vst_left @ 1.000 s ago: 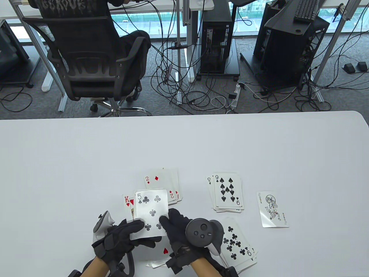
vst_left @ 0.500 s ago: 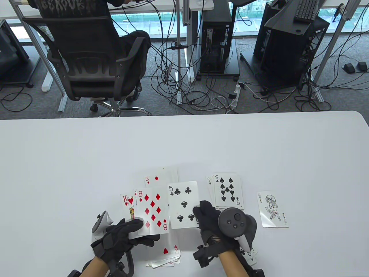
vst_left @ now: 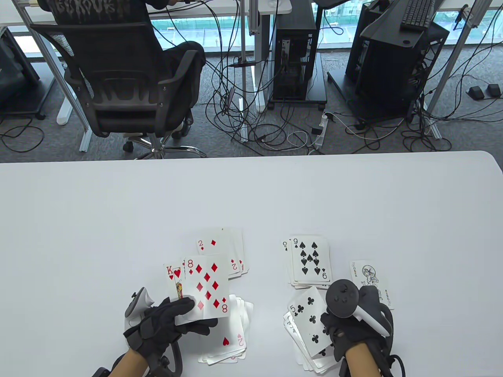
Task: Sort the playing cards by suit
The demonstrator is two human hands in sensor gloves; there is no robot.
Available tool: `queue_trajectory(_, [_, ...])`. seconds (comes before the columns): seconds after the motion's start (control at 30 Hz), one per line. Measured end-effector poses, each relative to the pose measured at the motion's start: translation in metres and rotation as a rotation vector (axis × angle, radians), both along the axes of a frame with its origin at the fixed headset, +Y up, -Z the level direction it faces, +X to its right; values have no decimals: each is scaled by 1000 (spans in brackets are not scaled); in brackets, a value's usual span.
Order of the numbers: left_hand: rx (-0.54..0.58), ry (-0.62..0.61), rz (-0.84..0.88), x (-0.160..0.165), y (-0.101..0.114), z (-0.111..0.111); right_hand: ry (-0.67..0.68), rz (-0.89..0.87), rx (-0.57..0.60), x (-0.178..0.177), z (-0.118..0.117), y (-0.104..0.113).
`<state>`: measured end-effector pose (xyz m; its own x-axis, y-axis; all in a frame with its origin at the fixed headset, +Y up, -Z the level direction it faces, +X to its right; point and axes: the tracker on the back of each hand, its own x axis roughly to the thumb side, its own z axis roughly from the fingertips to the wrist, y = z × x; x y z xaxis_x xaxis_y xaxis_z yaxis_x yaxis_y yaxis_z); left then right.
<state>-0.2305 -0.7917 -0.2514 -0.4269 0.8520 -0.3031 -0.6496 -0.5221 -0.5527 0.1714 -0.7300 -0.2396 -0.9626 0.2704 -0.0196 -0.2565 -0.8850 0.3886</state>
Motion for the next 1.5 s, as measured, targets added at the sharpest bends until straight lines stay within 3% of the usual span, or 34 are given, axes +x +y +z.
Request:
queue_trajectory(0.33, [-3,39,-1,-6,0,-2,101,285,-9,-9,3,-26])
queue_trajectory(0.5, [-10,57,1,-8,0,-2,108,281,0,-13,1,-21])
queue_trajectory(0.63, [-13,77,1,-11,0,-3,134,166,117,-31,-5,2])
queue_trajectory(0.77, [-16,81,-3,-11,0,-3,185,-96,308,-68,-10,27])
queue_trajectory(0.97, [-15,71,-11,-11,0,-3,225,-428,579,-132,-12,34])
queue_trajectory(1.2, [-10,70,-6,-11,1,-3,264,-670,483,-191,-18,7])
queue_trajectory(1.5, [-3,80,-31,-12,0,-4,160,-741,522,-193,-22,-9])
